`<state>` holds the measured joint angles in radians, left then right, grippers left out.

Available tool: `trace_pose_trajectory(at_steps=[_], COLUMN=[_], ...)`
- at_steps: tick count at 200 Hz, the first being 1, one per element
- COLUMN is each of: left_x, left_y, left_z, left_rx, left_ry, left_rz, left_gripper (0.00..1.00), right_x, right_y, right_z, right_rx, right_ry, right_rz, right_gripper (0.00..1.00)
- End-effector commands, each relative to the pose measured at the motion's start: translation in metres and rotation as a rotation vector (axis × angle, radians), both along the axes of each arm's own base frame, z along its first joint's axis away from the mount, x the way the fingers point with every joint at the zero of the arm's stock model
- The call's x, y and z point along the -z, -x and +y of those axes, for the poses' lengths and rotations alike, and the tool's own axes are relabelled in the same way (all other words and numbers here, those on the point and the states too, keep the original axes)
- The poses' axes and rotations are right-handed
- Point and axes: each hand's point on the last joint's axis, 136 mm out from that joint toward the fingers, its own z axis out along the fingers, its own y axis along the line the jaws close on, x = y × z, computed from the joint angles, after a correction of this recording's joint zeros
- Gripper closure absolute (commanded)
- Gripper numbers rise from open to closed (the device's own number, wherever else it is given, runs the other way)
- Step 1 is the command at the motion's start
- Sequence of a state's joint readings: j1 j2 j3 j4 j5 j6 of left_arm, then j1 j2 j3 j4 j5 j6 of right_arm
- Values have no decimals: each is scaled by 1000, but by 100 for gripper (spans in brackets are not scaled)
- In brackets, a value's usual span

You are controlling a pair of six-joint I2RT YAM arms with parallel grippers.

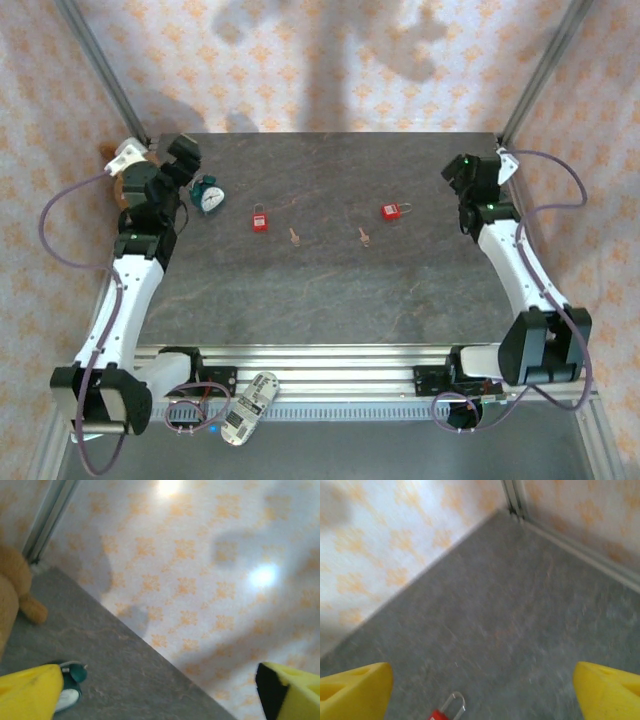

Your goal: Unlock with the key

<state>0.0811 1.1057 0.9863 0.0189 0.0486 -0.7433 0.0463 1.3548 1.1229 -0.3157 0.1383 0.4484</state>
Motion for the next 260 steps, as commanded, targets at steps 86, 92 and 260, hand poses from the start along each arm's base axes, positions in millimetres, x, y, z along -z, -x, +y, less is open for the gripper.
trace_pose_trajectory(at_steps=[86, 92, 260], left_x=[91, 96, 109], left_y=[-59, -58, -37], left_z=[-130, -135, -168], left_rx=[442, 453, 543], left_ry=[-41, -46, -111], left_rz=[589, 600, 613], left_gripper=[20, 20, 20], right_x=[120, 124, 188], right_y=[-59, -62, -40], right_z=[84, 88, 124], right_rx=[-86, -92, -287], right_ry=[118, 121, 163], right_rz=[573, 587, 774], right_gripper=[6, 6, 7])
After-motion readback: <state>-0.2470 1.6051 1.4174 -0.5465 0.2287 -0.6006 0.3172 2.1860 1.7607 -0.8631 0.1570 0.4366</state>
